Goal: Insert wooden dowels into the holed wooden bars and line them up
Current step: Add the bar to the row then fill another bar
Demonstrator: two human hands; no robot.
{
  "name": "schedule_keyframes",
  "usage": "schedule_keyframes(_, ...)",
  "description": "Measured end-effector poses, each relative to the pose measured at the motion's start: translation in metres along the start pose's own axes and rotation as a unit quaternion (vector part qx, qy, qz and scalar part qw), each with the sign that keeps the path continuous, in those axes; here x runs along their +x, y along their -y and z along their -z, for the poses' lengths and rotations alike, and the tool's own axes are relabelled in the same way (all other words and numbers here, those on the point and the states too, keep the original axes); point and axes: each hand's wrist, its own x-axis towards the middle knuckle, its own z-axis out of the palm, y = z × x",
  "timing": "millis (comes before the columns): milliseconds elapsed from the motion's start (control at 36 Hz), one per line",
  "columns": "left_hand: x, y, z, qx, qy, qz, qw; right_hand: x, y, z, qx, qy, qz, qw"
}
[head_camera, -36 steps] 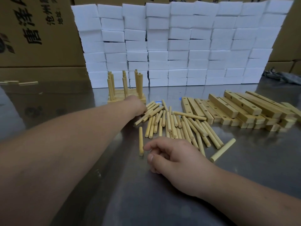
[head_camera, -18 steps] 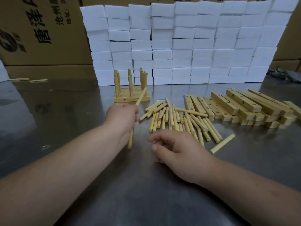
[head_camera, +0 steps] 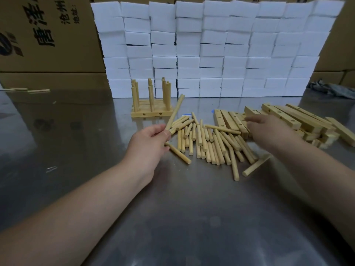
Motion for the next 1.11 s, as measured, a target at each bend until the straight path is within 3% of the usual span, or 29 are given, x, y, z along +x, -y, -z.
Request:
schedule_keyframes(222, -0.003, 0.002, 0.005, 0.051, 0.018, -0.009, 0.999, -0.006, 0.002, -0.010, -0.060, 0.077, -0.003, 0.995)
schedule_keyframes(528, -0.002, 0.003, 0.003, 0.056, 0.043, 0.003, 0.998, -0.014, 0.012, -0.008, -0.178, 0.054, 0.013, 0.983)
schedule_keyframes(722, -0.002, 0.003, 0.004, 0.061, 0.061, 0.000, 0.996, -0.012, 0.013, -0.006, -0.180, 0.004, 0.023, 0.983)
schedule_keyframes(861, -0.001, 0.003, 0.003, 0.066, 0.050, -0.003, 0.997, -0.016, 0.013, -0.006, -0.166, 0.062, 0.011, 0.984)
schedule_keyframes(1111, -0.001, 0.005, 0.002, 0.063, 0.046, -0.010, 0.997, -0.017, 0.014, -0.008, -0.210, 0.042, -0.007, 0.977)
